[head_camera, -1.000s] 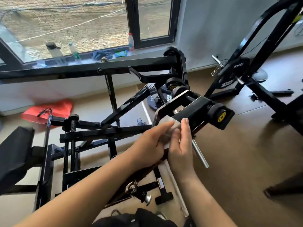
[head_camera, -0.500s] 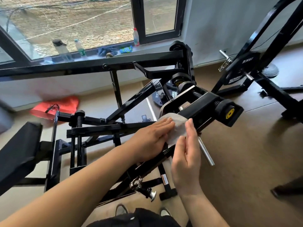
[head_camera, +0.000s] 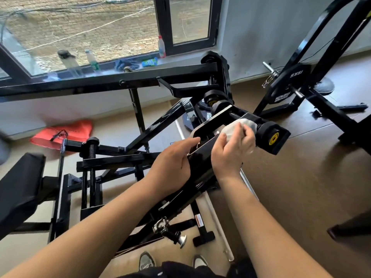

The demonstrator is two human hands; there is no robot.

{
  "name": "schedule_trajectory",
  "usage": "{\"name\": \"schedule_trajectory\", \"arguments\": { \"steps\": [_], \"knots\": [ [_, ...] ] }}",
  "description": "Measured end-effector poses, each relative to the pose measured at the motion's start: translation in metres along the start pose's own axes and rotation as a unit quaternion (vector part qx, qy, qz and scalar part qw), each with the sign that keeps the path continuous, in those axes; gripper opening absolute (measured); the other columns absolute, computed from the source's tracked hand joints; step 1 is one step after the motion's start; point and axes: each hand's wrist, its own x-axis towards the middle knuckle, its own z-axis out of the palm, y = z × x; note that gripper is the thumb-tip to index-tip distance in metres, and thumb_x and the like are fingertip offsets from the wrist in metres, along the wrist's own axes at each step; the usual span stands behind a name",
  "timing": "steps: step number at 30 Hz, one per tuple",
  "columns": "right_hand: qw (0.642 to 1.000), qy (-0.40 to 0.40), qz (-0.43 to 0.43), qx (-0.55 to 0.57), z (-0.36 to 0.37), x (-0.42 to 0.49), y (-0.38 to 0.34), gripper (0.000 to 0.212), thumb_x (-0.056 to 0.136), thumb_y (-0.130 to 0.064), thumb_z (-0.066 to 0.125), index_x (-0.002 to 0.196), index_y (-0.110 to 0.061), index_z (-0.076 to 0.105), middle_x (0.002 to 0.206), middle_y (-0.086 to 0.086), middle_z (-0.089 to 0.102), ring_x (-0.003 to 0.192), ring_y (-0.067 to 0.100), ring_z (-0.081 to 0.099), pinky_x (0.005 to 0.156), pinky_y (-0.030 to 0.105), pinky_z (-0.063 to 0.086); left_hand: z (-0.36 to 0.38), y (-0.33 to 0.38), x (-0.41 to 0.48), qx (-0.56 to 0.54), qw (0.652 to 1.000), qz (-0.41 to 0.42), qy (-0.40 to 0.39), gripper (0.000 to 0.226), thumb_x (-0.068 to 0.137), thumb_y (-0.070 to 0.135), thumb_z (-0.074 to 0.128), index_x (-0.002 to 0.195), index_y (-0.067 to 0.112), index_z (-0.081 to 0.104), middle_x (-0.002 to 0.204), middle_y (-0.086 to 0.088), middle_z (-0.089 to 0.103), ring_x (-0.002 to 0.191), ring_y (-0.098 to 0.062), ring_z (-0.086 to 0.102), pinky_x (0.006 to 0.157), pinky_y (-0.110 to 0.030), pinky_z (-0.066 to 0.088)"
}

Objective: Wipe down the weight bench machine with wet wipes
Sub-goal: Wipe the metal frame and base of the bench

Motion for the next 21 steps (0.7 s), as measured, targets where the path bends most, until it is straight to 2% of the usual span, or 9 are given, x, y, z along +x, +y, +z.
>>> {"name": "schedule_trajectory", "arguments": {
  "steps": [2, 3, 5, 7, 10, 13, 14, 17, 21],
  "knots": [
    [0.999, 0.033, -0.009, -0.009, 0.000, 0.002, 0.002, 0.057, 0.095, -0.016, 0.057, 0.145, 0.010, 0.048, 0.147, 0.032, 0.038, 0.136, 0.049, 0.036, 0.112, 0.002, -0.003, 0.000, 0.001, -0.003, 0.001, 1.000, 0.001, -0.004, 0.057, 0.095, -0.007, 0.043, 0.146, 0.016, 0.055, 0.143, 0.000, 0.062, 0.137, -0.014, 0.053, 0.116, -0.036, 0.043],
    [0.999, 0.035, -0.005, -0.001, 0.002, -0.001, 0.003, 0.057, 0.096, -0.016, 0.054, 0.146, 0.009, 0.046, 0.150, 0.032, 0.035, 0.139, 0.049, 0.033, 0.113, 0.003, -0.003, 0.000, 0.000, -0.004, -0.001, 1.000, 0.002, -0.004, 0.057, 0.095, -0.007, 0.043, 0.146, 0.015, 0.055, 0.143, 0.000, 0.062, 0.137, -0.014, 0.053, 0.116, -0.036, 0.043],
    [1.000, 0.003, 0.016, 0.024, 0.005, -0.010, 0.001, 0.064, 0.097, -0.017, 0.045, 0.156, 0.005, 0.032, 0.163, 0.031, 0.013, 0.151, 0.044, 0.013, 0.116, 0.007, -0.007, 0.001, -0.005, -0.006, -0.004, 1.000, -0.005, -0.003, 0.056, 0.095, -0.004, 0.042, 0.145, 0.015, 0.056, 0.141, -0.001, 0.064, 0.135, -0.015, 0.055, 0.114, -0.038, 0.045],
    [0.997, -0.056, 0.036, 0.032, 0.009, -0.019, 0.000, 0.077, 0.095, -0.022, 0.039, 0.163, -0.003, 0.009, 0.169, 0.021, -0.014, 0.157, 0.028, -0.012, 0.120, 0.016, -0.015, 0.001, -0.011, -0.007, -0.005, 1.000, -0.016, -0.005, 0.056, 0.093, 0.003, 0.040, 0.145, 0.016, 0.056, 0.140, 0.001, 0.063, 0.134, -0.015, 0.055, 0.113, -0.040, 0.045],
    [0.994, -0.090, 0.053, 0.011, 0.010, -0.014, -0.004, 0.091, 0.087, -0.027, 0.039, 0.163, -0.007, -0.007, 0.168, 0.013, -0.027, 0.156, 0.023, -0.024, 0.127, 0.036, -0.014, 0.001, -0.016, -0.009, 0.005, 0.999, -0.041, -0.030, 0.053, 0.099, 0.011, 0.042, 0.149, 0.022, 0.052, 0.154, 0.005, 0.052, 0.145, -0.010, 0.043, 0.121, -0.038, 0.036],
    [0.994, -0.084, 0.063, -0.022, 0.006, 0.000, -0.005, 0.089, 0.089, -0.031, 0.036, 0.163, -0.003, -0.004, 0.167, 0.018, -0.026, 0.156, 0.028, -0.018, 0.120, 0.026, -0.022, 0.000, -0.017, -0.015, 0.004, 0.997, -0.068, -0.041, 0.048, 0.107, 0.026, 0.049, 0.155, 0.027, 0.045, 0.164, 0.009, 0.036, 0.153, -0.003, 0.025, 0.127, -0.032, 0.021],
    [0.994, -0.088, 0.062, -0.029, 0.006, -0.001, -0.006, 0.087, 0.091, -0.033, 0.035, 0.163, -0.002, -0.004, 0.167, 0.020, -0.027, 0.156, 0.029, -0.018, 0.120, 0.026, -0.022, -0.001, -0.017, -0.018, 0.006, 0.996, -0.072, -0.044, 0.049, 0.107, 0.032, 0.049, 0.156, 0.028, 0.043, 0.165, 0.010, 0.033, 0.153, -0.002, 0.023, 0.127, -0.032, 0.020],
    [0.991, -0.127, 0.044, -0.030, 0.013, -0.028, -0.008, 0.088, 0.098, -0.040, 0.038, 0.162, -0.003, -0.010, 0.163, 0.019, -0.035, 0.154, 0.027, -0.030, 0.128, 0.048, -0.008, -0.004, -0.022, -0.029, 0.013, 0.995, -0.092, -0.047, 0.053, 0.106, 0.041, 0.050, 0.157, 0.029, 0.041, 0.166, 0.011, 0.030, 0.153, -0.002, 0.021, 0.127, -0.031, 0.021],
    [0.970, -0.244, 0.006, 0.016, 0.011, -0.107, -0.016, 0.092, 0.106, -0.044, 0.042, 0.157, -0.019, -0.031, 0.153, -0.001, -0.055, 0.145, 0.015, -0.046, 0.128, 0.050, -0.007, -0.008, -0.026, -0.047, 0.000, 0.992, -0.125, -0.009, 0.051, 0.105, 0.034, 0.053, 0.155, 0.028, 0.044, 0.165, 0.012, 0.032, 0.152, -0.002, 0.026, 0.125, -0.031, 0.025]
  ]
}}
